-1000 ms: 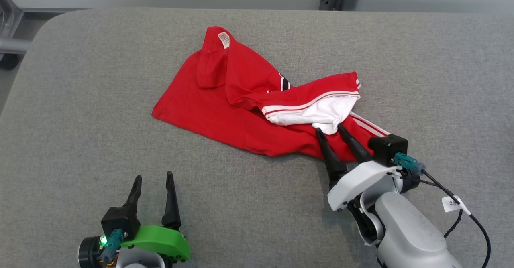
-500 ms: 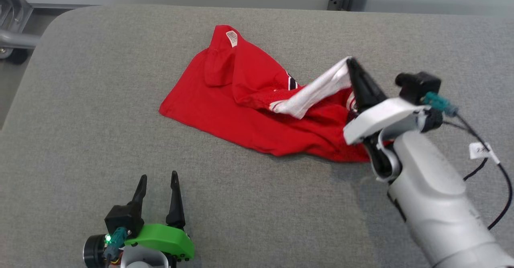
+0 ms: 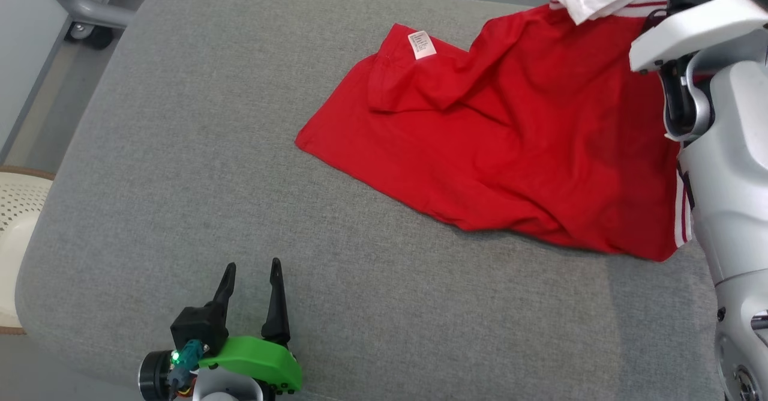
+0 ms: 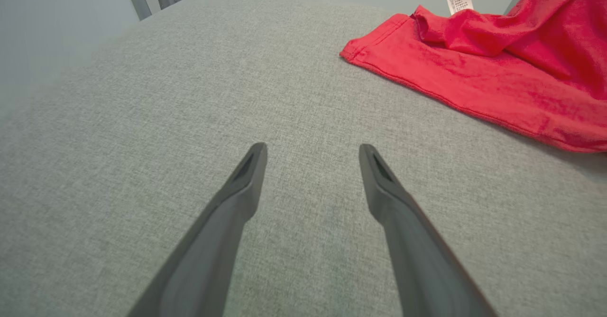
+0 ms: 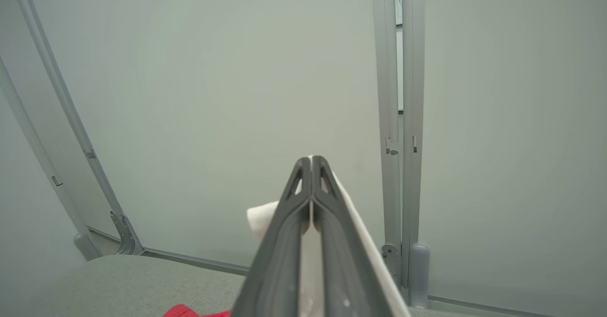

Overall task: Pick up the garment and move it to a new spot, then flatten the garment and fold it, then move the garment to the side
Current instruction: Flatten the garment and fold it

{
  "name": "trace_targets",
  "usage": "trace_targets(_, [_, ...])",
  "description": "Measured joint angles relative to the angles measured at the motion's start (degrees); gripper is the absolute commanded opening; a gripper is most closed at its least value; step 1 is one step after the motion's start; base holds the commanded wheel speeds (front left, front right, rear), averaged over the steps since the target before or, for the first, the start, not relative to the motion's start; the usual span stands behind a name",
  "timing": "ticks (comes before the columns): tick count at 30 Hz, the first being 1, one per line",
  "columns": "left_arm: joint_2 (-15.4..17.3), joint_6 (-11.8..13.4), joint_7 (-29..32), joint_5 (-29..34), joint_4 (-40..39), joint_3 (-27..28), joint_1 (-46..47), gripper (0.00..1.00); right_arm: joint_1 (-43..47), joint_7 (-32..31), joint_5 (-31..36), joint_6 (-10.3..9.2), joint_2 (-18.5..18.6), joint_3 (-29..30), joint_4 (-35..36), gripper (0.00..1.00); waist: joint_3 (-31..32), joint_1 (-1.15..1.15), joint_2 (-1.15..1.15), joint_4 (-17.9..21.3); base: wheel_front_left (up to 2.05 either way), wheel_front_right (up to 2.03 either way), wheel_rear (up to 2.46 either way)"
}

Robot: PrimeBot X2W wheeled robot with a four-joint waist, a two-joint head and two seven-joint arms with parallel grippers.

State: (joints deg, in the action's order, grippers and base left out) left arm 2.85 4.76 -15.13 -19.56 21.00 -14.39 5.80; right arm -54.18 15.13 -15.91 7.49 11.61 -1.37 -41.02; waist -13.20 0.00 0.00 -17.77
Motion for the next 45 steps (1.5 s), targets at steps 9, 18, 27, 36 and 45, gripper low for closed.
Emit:
trace_targets(9, [0.00, -0.30, 0.00, -0.07, 0.74, -2.13, 0.12, 1.00, -10.25, -0.01, 4.48, 0.00, 2.69, -0.09, 7.84, 0.00, 1.43, 0.00, 0.00, -2.49, 0.00, 0.00, 0.00])
trace_targets(18, [0.01, 0.27, 0.00, -1.04, 0.35, -1.92, -1.11, 1.00, -4.48, 0.00, -1.00, 0.01, 2.81, -4.98, 20.26, 0.00, 2.58, 0.00, 0.00, -1.74, 0.00, 0.00, 0.00])
trace_targets(27, [-0.01, 0.04, 0.00, -0.29, 0.14, -0.31, -1.20, 1.00, 28.14, -0.01, -6.94, -0.01, 1.32, 3.32, 22.91, 0.00, 3.12, 0.00, 0.00, 3.39, 0.00, 0.00, 0.00])
trace_targets(36, [-0.03, -0.71, 0.00, 1.58, 0.60, 1.54, -0.60, 1.00, 41.45, 0.00, -5.76, -0.01, -2.25, 8.71, 16.88, 0.01, 3.29, 0.00, 0.00, 9.27, 0.00, 0.00, 0.00])
trace_targets(45, [-0.03, -0.73, 0.00, 2.03, 1.29, 2.85, -0.44, 1.00, 42.27, 0.00, 1.97, 0.00, -4.93, 10.95, 15.62, 1.00, 3.77, 0.00, 0.00, 13.68, 0.00, 0.00, 0.00])
